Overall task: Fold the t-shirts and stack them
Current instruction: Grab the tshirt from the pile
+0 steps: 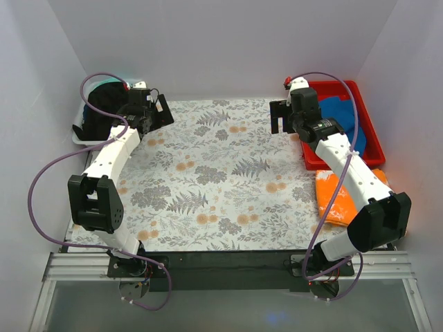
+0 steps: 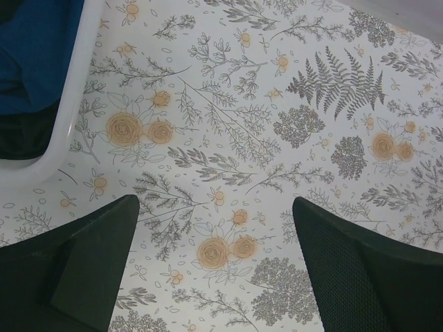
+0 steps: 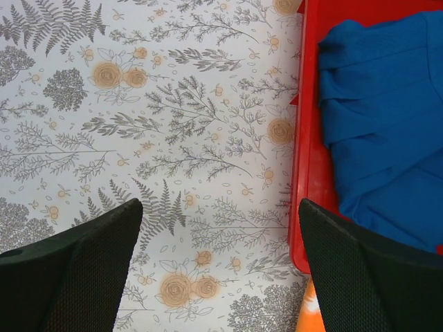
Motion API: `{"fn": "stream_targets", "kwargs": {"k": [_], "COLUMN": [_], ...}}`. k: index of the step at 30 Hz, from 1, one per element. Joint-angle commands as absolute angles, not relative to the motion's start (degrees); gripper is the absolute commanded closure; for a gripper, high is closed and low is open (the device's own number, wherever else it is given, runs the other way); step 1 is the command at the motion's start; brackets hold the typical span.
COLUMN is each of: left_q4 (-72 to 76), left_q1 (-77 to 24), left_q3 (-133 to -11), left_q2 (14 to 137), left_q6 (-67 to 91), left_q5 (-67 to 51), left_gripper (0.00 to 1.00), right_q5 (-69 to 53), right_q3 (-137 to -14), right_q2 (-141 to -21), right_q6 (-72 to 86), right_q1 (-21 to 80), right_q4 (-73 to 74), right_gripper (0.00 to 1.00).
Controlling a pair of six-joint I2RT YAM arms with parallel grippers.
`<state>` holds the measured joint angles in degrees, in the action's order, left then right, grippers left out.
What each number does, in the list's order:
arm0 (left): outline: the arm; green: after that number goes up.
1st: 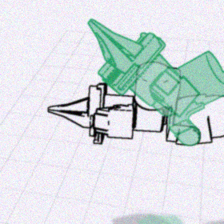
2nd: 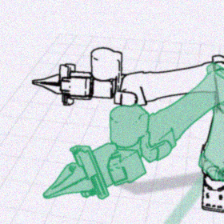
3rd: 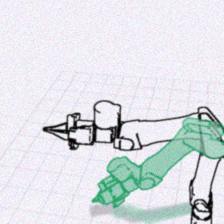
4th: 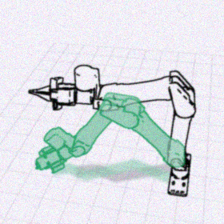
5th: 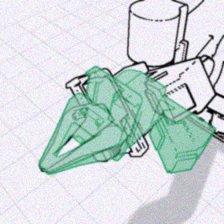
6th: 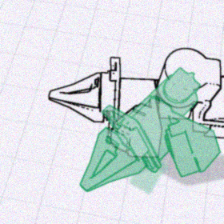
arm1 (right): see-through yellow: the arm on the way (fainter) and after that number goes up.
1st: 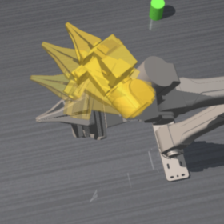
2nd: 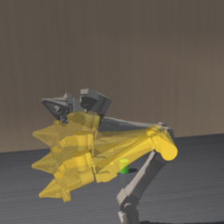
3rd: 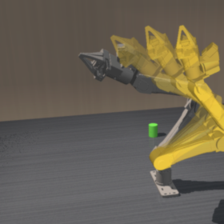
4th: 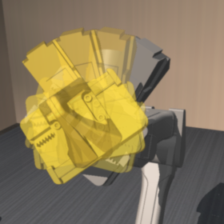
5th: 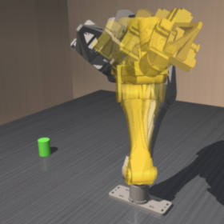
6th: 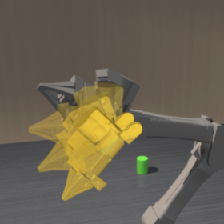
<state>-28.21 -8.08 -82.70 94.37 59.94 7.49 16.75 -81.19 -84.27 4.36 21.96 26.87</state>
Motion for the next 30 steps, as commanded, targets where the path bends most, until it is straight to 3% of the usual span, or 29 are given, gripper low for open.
{"fn": "stream_targets", "kwargs": {"k": [1, 9, 13, 30], "left_q4": [-26.90, -31.54, -35.77, -32.96], "left_q1": [-8.00, -3.89, 2.35, 9.31], "left_q3": [-82.71, -86.02, -91.83, -110.65], "left_q2": [91.59, 94.30, 100.36, 116.45], "left_q6": [59.33, 65.82, 70.83, 71.54], "left_q5": [7.38, 7.04, 5.37, 11.86], "left_gripper": [0.07, 0.06, 0.18, 0.25], "right_q5": [17.93, 17.49, 17.32, 12.13], "right_q3": [-81.04, -80.77, -79.72, -77.52], "right_q2": [-82.35, -82.79, -82.44, -85.78], "right_q6": [4.92, 6.50, 10.18, 13.89], "right_q1": [22.32, 22.32, 22.32, 22.32], "right_q4": [25.49, 25.49, 25.49, 25.49], "right_gripper": [0.02, 0.02, 0.01, 0.02]}}
